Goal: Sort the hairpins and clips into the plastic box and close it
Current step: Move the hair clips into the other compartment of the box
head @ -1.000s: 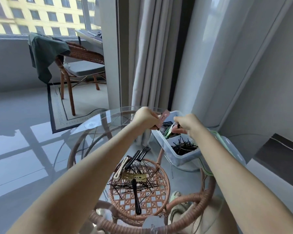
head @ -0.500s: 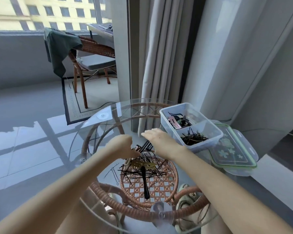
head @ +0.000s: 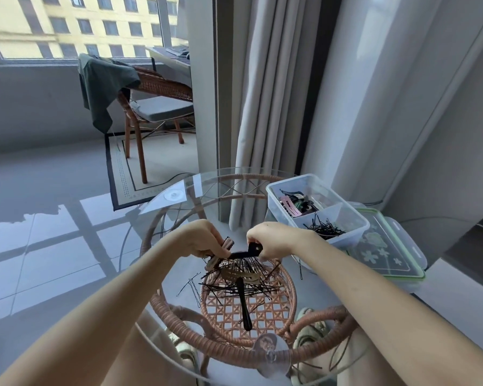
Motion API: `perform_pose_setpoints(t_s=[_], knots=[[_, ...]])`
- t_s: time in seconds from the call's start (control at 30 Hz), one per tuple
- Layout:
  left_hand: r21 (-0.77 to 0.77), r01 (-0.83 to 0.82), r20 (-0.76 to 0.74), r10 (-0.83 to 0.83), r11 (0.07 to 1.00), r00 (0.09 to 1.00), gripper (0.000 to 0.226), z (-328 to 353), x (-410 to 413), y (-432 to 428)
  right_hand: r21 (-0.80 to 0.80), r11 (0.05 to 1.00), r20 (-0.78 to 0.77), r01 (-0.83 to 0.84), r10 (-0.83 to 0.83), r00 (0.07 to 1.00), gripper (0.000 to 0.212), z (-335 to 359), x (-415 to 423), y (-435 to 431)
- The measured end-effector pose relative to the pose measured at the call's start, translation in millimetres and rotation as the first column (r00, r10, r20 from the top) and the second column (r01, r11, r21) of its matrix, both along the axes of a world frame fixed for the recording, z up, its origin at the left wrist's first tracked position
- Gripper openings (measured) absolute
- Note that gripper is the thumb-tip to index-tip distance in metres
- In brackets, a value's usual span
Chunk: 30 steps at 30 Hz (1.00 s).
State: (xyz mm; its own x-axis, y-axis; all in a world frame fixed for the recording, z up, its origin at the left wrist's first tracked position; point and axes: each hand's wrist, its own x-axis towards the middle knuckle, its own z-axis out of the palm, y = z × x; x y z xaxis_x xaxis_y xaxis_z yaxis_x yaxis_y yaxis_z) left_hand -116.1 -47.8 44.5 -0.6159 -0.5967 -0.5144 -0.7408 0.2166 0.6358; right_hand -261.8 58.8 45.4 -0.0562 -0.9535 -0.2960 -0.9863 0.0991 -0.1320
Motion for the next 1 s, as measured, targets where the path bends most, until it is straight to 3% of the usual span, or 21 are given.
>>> perform_pose_setpoints(t_s=[0.2, 0.37, 0.53, 0.63, 0.7, 0.83, 0.9, 0.97, 1.0], knots=[[0.201, -0.15, -0.176, 0.186, 0.968, 0.967, 0.031, 5, 5, -10, -0.106, 0.989, 0.043, 0.101, -0.097, 0.994, 0.013, 1, -1, 19], [0.281, -0.137, -0.298, 0.222, 0.95, 0.929, 0.02, 15, 8, -13, -0.305, 0.94, 0.017, 0.151, -0.153, 0.988, 0.011, 15, 4, 36], [0.29, -0.109, -0.385, 0.22, 0.951, 0.896, 0.01, 26, 9, -15, -0.561, 0.774, 0.099, 0.294, -0.291, 0.952, 0.007, 34, -15, 48], [0.26, -0.081, -0.402, 0.184, 0.962, 0.897, 0.008, 34, 4, -14, -0.665, 0.666, 0.026, 0.338, -0.431, 0.902, 0.006, 41, -46, 40], [0.27, -0.062, -0.426, 0.177, 0.961, 0.887, 0.008, 39, -1, -13, -0.645, 0.673, -0.034, 0.362, -0.499, 0.866, 0.009, 45, -69, 27], [0.329, -0.037, -0.482, 0.202, 0.943, 0.852, 0.011, 45, -10, -11, -0.492, 0.785, -0.097, 0.377, -0.48, 0.872, 0.025, 48, -87, 9], [0.348, -0.043, -0.493, 0.222, 0.936, 0.841, 0.013, 46, -13, -10, -0.502, 0.78, 0.084, 0.374, -0.386, 0.919, 0.028, 49, -72, 8], [0.36, -0.035, -0.498, 0.224, 0.932, 0.838, 0.013, 46, -17, -9, -0.485, 0.784, 0.383, 0.389, -0.209, 0.9, 0.019, 51, -46, 15], [0.371, -0.025, -0.498, 0.222, 0.928, 0.838, 0.013, 46, -18, -8, -0.469, 0.805, 0.443, 0.364, -0.142, 0.885, 0.025, 52, -33, 19]])
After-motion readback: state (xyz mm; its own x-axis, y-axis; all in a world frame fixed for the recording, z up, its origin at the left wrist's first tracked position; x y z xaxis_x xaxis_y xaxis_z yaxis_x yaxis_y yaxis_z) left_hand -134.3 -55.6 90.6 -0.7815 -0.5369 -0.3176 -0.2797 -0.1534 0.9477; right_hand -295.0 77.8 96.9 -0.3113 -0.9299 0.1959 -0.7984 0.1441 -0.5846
